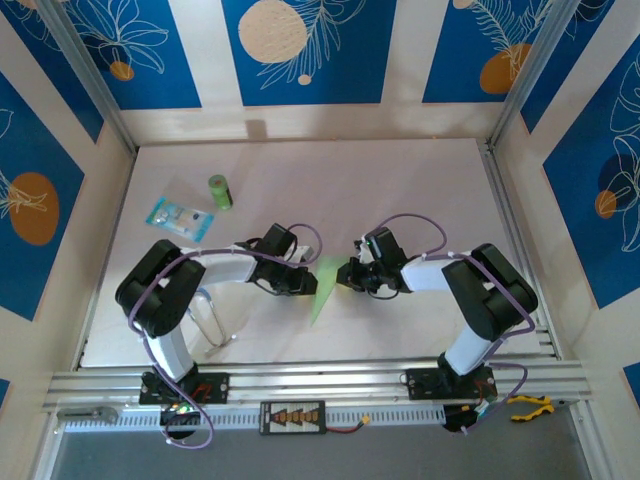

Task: Fold a paper plane with a square sheet of paper (pick it up from the middle)
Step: Move a paper plane to the center of the table.

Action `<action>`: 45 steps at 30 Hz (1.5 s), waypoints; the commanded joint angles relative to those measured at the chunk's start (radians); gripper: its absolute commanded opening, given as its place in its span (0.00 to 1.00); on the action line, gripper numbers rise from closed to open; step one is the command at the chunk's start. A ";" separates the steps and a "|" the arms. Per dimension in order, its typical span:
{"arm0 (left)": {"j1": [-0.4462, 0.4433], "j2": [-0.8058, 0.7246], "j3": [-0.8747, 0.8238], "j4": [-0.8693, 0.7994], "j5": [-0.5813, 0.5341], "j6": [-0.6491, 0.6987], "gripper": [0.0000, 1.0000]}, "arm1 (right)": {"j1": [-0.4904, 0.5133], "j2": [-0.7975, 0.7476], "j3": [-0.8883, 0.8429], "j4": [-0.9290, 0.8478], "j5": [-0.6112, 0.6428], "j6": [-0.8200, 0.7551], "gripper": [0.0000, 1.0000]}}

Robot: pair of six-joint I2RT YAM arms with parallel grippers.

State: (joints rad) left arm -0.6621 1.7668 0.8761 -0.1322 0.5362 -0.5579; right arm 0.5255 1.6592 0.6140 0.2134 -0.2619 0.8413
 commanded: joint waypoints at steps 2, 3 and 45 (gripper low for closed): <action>-0.014 0.021 0.000 0.063 0.061 -0.021 0.22 | 0.018 0.034 -0.011 0.021 -0.023 0.011 0.13; -0.015 0.023 -0.001 0.068 0.067 -0.024 0.22 | 0.018 0.035 -0.011 0.021 -0.023 0.010 0.13; -0.021 -0.059 0.007 0.070 0.040 -0.067 0.00 | 0.017 -0.100 -0.019 -0.061 0.020 -0.002 0.26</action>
State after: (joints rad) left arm -0.6746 1.7523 0.8761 -0.0235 0.6155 -0.6346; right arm 0.5365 1.6142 0.6090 0.1951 -0.2539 0.8474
